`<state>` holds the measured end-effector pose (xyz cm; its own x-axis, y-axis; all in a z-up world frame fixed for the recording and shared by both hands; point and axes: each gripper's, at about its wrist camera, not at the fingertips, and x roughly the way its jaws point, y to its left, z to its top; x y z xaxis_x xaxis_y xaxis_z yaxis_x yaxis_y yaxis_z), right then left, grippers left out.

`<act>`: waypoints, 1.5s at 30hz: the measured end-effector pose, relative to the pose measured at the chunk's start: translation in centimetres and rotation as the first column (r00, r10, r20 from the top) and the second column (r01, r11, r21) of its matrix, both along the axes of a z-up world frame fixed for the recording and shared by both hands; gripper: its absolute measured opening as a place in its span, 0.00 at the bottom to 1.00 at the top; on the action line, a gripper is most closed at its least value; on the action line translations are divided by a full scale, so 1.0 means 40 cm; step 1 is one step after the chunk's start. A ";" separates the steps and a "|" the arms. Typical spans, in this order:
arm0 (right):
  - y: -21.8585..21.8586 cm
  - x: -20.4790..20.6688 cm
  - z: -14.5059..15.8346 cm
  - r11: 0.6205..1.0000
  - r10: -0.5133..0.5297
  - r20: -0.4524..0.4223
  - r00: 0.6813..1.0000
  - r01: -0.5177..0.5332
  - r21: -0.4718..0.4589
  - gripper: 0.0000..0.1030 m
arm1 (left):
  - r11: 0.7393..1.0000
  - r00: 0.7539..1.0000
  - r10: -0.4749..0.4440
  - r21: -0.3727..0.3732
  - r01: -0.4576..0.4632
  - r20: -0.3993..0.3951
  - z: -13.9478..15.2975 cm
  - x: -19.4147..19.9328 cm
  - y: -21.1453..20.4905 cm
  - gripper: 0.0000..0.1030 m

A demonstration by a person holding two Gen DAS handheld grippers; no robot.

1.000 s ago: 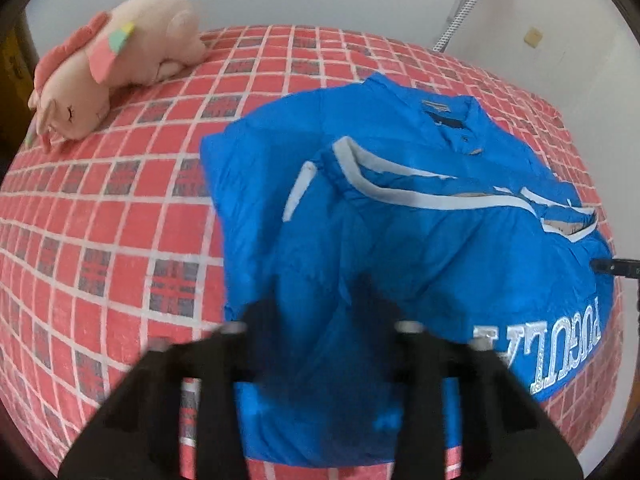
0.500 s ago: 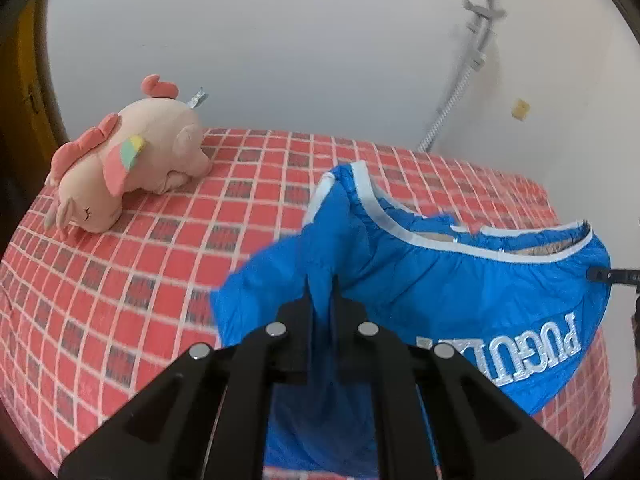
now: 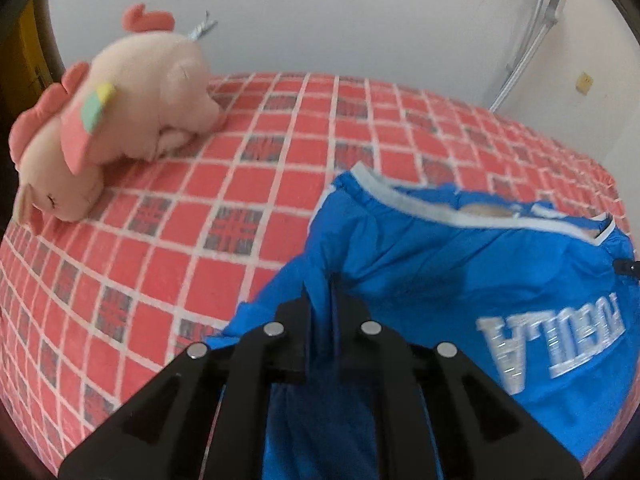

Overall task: Fold large clothes
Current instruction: 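Open both grippers and release the folded jacket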

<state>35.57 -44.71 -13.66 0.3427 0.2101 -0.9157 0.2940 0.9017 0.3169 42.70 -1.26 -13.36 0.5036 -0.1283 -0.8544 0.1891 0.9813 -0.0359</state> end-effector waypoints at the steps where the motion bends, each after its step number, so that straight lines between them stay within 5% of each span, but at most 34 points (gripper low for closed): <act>1: 0.004 -0.001 -0.011 1.000 0.001 -0.004 1.000 -0.001 -0.004 0.13 | 1.000 1.000 -0.004 0.009 0.004 0.001 -0.011 0.001 -0.001 0.08; 10: 0.031 -0.011 -0.041 0.996 -0.020 0.016 1.000 0.022 -0.089 0.25 | 0.997 1.000 -0.018 0.070 0.019 -0.018 -0.052 0.013 -0.022 0.11; 16: 0.061 -0.122 0.101 0.984 -0.046 0.151 0.987 0.071 -0.164 0.29 | 0.999 0.997 0.030 -0.015 -0.029 0.075 0.084 -0.060 0.021 0.19; 20: 0.154 -0.177 0.117 0.982 0.006 0.197 0.980 0.031 -0.184 0.29 | 0.999 0.989 -0.013 -0.038 0.019 0.150 0.134 -0.159 -0.039 0.19; 25: 0.226 -0.183 0.064 0.969 0.002 0.230 0.973 0.054 -0.240 0.29 | 0.995 0.988 -0.084 -0.040 0.089 0.127 0.066 -0.224 -0.142 0.22; 31: 0.259 -0.213 -0.028 0.956 0.006 0.239 0.971 0.064 -0.285 0.30 | 0.993 0.992 -0.090 -0.069 0.096 0.086 -0.067 -0.238 -0.142 0.22; 34: 0.269 -0.205 -0.035 0.949 0.004 0.221 0.975 0.066 -0.308 0.30 | 0.993 0.995 -0.074 -0.088 0.080 0.067 -0.069 -0.228 -0.138 0.22; 38: 0.255 -0.222 0.012 0.964 -0.011 0.201 0.979 0.064 -0.257 0.29 | 0.995 0.995 -0.093 -0.022 0.094 0.042 -0.035 -0.232 -0.156 0.21; 45: 0.330 -0.322 0.074 0.974 0.052 0.240 0.969 0.004 -0.226 0.30 | 0.987 0.986 -0.148 -0.047 0.152 0.070 0.032 -0.350 -0.173 0.24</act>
<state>22.69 -31.50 -10.70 0.5575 0.0207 -0.8299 0.2107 0.9634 0.1656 28.71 -8.17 -12.06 0.5301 -0.2499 -0.8103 0.3377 0.9388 -0.0686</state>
